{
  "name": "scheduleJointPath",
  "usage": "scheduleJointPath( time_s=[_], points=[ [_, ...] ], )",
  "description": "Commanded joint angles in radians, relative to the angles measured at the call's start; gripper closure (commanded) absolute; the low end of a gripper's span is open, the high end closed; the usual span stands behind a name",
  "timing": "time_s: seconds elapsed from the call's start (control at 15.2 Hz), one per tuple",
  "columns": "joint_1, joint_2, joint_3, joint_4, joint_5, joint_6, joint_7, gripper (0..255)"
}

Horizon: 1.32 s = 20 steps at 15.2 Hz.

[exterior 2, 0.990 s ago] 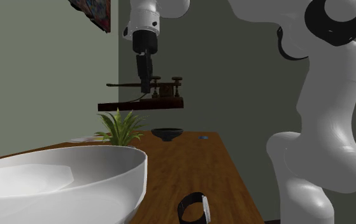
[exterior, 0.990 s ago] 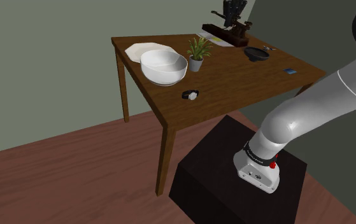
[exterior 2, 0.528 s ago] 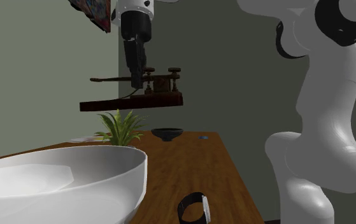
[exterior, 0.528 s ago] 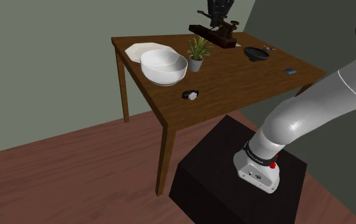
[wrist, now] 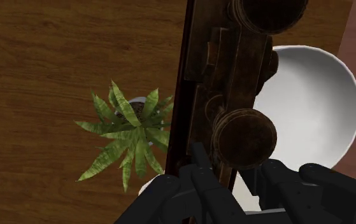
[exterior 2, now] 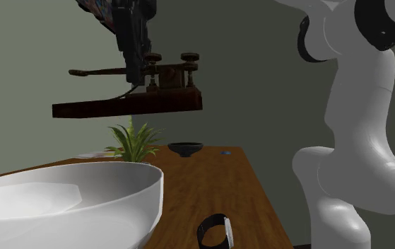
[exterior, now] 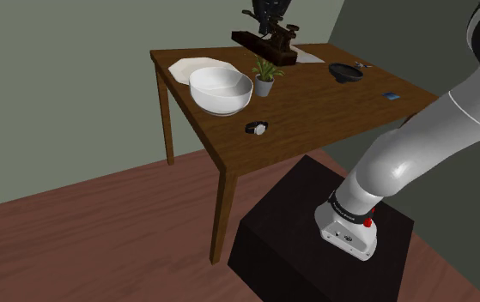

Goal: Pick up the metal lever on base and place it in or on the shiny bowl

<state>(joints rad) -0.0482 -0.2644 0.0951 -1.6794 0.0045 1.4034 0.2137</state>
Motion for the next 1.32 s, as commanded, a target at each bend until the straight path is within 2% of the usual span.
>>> scheduleJointPath(
  time_s=[0.0,0.53,1.25],
  points=[
    [0.017,0.034,0.033,0.034,0.005,0.001,0.053,255],
    [0.088,0.179,0.150,0.208,-0.001,-0.031,0.243,255],
    [0.087,0.116,0.144,-0.016,0.013,0.132,0.233,255]
  ],
)
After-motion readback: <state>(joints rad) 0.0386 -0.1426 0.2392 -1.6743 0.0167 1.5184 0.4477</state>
